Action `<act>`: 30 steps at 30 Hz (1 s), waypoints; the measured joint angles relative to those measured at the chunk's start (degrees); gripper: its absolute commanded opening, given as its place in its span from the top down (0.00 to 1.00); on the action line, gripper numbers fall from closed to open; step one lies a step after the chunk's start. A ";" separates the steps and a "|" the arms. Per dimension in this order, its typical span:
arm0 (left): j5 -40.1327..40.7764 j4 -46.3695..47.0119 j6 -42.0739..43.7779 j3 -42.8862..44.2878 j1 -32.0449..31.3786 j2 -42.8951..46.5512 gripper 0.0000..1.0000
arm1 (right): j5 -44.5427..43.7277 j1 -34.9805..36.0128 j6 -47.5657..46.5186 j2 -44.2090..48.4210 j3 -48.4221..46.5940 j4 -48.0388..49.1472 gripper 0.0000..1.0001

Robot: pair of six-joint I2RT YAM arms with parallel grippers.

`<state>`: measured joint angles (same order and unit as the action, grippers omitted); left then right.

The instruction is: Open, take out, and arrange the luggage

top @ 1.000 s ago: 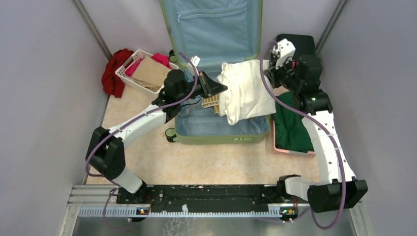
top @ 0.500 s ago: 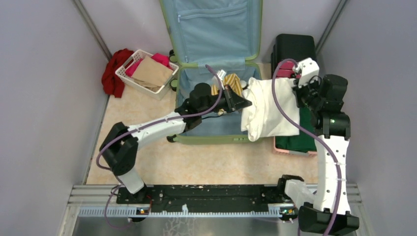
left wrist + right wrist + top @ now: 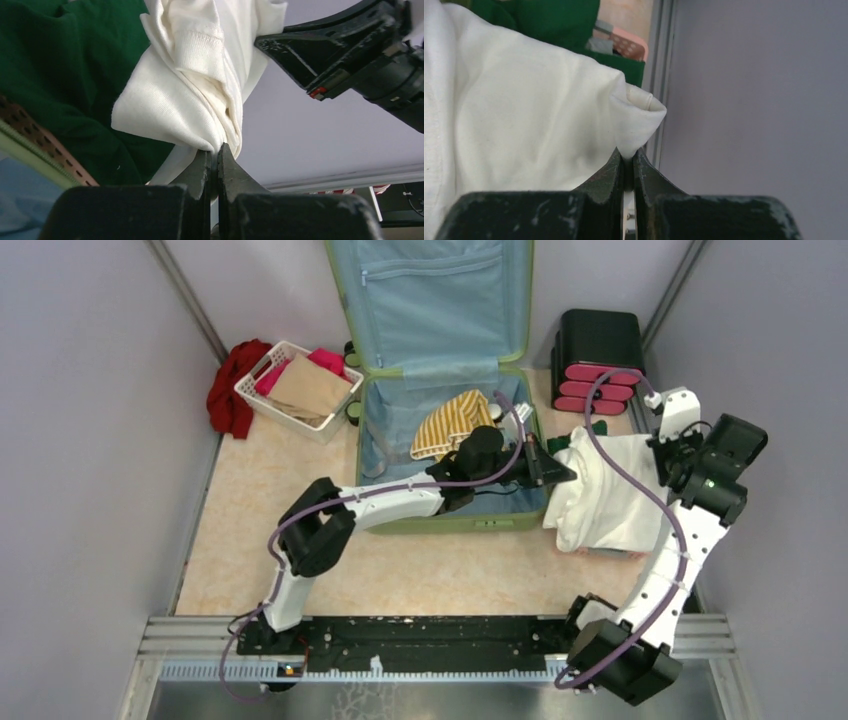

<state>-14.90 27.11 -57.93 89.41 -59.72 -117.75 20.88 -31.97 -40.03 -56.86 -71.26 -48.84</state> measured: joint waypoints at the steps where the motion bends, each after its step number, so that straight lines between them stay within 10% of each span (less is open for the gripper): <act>1: 0.07 -0.04 -0.15 0.72 -0.13 -0.70 1.00 | 0.02 -1.25 -0.83 -0.74 0.39 0.07 1.00; 6: 2.03 -0.09 -0.94 5.53 -0.79 -6.69 0.98 | 0.24 -3.96 -3.58 -6.78 2.82 2.03 1.00; 16: 5.35 -2.14 -1.38 14.97 -0.33 -18.51 0.59 | 3.02 -3.96 -3.82 -18.23 3.39 9.77 0.99; 30: 12.61 -4.22 11.15 7.72 -0.28 -8.96 0.16 | 8.94 -4.46 -1.77 -25.53 2.71 13.25 0.21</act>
<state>-2.28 22.90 -46.78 97.12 -60.01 -126.72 29.82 -36.42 -41.80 -82.39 -68.55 -35.59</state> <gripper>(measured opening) 0.795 0.721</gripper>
